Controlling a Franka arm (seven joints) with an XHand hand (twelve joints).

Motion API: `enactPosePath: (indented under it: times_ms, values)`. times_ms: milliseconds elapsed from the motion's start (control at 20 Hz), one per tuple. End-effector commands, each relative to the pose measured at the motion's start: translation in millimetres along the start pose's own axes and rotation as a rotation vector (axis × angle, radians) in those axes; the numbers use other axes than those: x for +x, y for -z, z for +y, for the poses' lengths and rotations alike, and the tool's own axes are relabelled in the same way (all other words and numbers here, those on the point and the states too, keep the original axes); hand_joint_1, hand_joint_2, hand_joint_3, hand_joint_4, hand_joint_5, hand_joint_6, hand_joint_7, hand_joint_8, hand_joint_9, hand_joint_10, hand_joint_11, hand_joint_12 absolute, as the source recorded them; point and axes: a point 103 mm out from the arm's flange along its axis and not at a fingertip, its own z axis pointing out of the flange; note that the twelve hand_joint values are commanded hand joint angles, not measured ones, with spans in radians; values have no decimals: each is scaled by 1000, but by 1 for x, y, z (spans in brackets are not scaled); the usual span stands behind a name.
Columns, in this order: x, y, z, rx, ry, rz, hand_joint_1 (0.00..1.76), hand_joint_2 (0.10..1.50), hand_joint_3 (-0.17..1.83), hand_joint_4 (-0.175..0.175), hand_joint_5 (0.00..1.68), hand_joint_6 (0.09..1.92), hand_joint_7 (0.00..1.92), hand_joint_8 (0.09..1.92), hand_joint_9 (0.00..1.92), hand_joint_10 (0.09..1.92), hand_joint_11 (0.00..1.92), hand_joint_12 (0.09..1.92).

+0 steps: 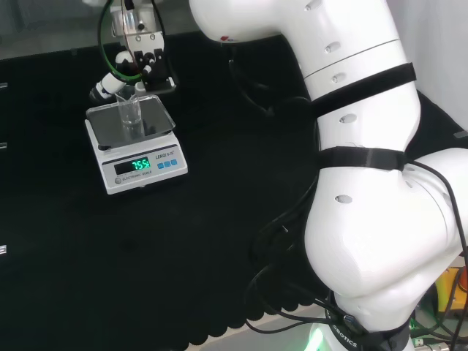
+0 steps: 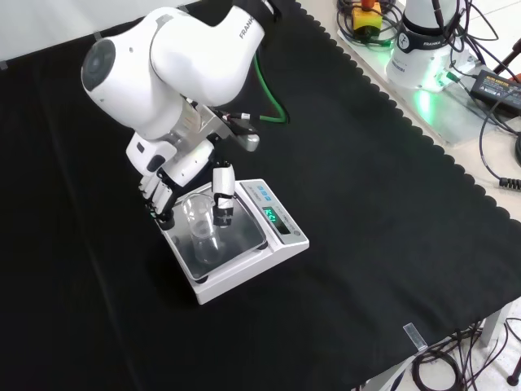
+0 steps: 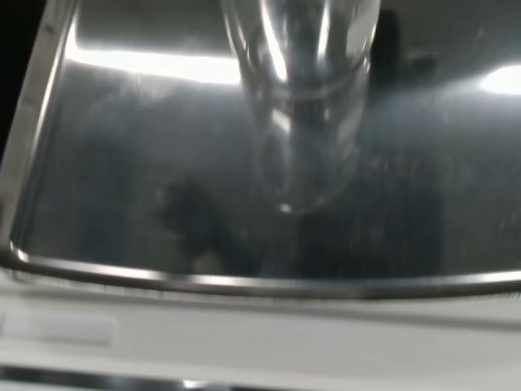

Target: Put the beaker on the electronic balance.

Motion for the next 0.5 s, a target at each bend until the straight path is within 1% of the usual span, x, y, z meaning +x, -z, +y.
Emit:
enactPosePath:
  times_ms: [50,250,500]
  values:
    - [-22,20,-28,-69,-52,28,268,852,-127,-86,292,457,333,906,126,934,163,1500]
    - [-39,27,-49,-89,-80,29,272,860,-107,-88,312,438,337,900,149,931,229,1464]
    - [-63,28,-72,-101,-122,38,303,883,-82,-89,333,430,350,896,209,917,317,1422]
